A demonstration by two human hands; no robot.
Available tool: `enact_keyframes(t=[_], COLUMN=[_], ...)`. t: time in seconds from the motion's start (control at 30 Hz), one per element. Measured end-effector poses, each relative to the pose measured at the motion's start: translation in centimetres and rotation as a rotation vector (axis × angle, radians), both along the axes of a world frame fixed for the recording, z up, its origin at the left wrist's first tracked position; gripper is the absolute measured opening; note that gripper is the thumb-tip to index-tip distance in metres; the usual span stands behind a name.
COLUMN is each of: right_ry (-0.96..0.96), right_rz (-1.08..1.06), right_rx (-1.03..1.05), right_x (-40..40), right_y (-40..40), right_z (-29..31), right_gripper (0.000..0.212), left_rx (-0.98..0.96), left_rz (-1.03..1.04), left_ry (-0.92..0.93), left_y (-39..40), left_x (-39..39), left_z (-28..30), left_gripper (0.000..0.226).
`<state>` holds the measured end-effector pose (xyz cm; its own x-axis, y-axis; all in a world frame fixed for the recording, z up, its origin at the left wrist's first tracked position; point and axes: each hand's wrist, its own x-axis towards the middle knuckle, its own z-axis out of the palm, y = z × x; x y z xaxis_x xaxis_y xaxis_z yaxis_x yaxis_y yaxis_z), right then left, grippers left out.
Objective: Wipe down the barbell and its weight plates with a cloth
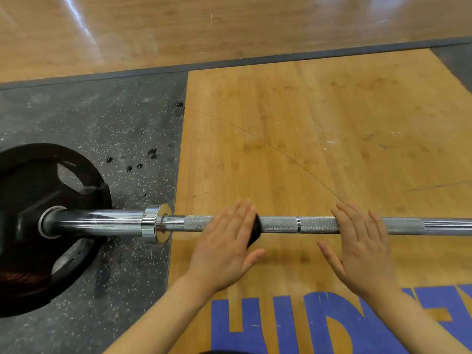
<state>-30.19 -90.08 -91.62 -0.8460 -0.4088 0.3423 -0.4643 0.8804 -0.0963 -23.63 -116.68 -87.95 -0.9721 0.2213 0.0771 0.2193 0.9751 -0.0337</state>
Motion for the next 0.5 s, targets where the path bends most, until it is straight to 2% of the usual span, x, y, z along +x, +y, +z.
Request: enact_keyframes(t=[0.2,0.37,0.5], right_ry=[0.023,0.052,0.055], right_rz=[-0.010,-0.021,-0.026], right_rx=[-0.014,-0.025,-0.020], right_x=[0.0,0.3,0.7], right_y=[-0.1,-0.4,-0.3], right_z=[-0.2,-0.3,-0.4], right_gripper=[0.066,0.064,0.065], left_rx=[-0.001,0.054,0.105], left_rz=[0.203,0.263,0.212], left_ry=[0.008,0.078,0.061], left_y=[-6.2,-4.3,-1.8], left_x=[2.7,2.5,1.4], left_z=[0.4,0.0,0.1], left_gripper=[0.077,0.078,0.080])
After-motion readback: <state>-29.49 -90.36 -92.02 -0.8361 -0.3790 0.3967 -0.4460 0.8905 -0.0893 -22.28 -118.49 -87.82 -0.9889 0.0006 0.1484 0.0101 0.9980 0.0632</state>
